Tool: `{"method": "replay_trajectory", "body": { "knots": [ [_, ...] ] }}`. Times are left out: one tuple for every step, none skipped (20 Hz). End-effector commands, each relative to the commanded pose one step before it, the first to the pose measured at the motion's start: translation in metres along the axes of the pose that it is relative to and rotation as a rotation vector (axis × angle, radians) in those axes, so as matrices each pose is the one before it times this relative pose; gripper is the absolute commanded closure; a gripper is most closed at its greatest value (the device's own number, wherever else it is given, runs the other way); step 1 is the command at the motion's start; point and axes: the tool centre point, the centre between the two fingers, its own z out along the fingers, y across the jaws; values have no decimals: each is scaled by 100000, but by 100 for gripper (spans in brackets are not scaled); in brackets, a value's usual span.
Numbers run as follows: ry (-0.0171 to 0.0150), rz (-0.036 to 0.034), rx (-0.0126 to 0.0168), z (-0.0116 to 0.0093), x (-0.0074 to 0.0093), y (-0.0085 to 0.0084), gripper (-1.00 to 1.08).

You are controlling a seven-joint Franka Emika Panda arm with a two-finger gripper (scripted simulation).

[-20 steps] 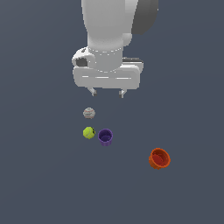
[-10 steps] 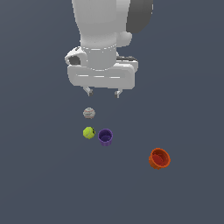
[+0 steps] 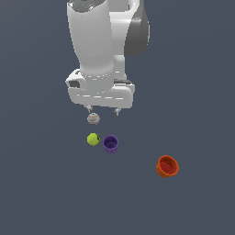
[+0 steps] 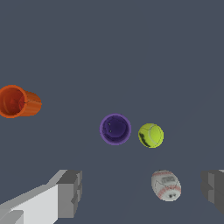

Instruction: Pick up a designated object from a clutter of objects.

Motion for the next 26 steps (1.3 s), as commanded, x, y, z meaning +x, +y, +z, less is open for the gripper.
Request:
{"method": "replay_trajectory", "body": {
  "knots": [
    [-586, 770, -183, 2293, 247, 972, -92],
    [-235, 349, -95, 1051, 92, 451, -92],
    [-245, 364, -111, 1116, 72, 481, -92],
    [-263, 390, -131, 1184, 50, 517, -92],
    [-278, 413, -154, 1251, 22, 552, -92],
    [-281, 416, -170, 1256, -9, 560, -92],
    [-265, 390, -174, 1186, -38, 532, -92],
    [-251, 367, -177, 1115, -61, 505, -92],
    [-237, 343, -177, 1045, -80, 476, -92],
    [-225, 322, -178, 976, -94, 448, -92],
    [-210, 297, -173, 906, -105, 417, -92],
    [-194, 270, -166, 835, -112, 386, -92],
    [-183, 253, -163, 769, -115, 358, -92],
    [-163, 222, -149, 697, -116, 323, -92],
    [-152, 205, -143, 631, -113, 296, -92],
    [-134, 179, -129, 562, -108, 263, -92],
    [-117, 153, -114, 493, -101, 230, -92],
    [-108, 141, -107, 430, -91, 203, -92],
    [-88, 114, -89, 361, -80, 170, -92],
    [-72, 92, -73, 295, -68, 139, -92],
    [-57, 73, -58, 230, -54, 108, -92],
    [-36, 46, -37, 161, -39, 74, -92],
    [-25, 32, -26, 99, -24, 47, -92],
    [0, 0, 0, 28, -9, 10, -92],
    [-115, 15, 28, -131, 2, -52, -92],
    [0, 0, 0, 35, -1, 0, -92]
  ]
}}
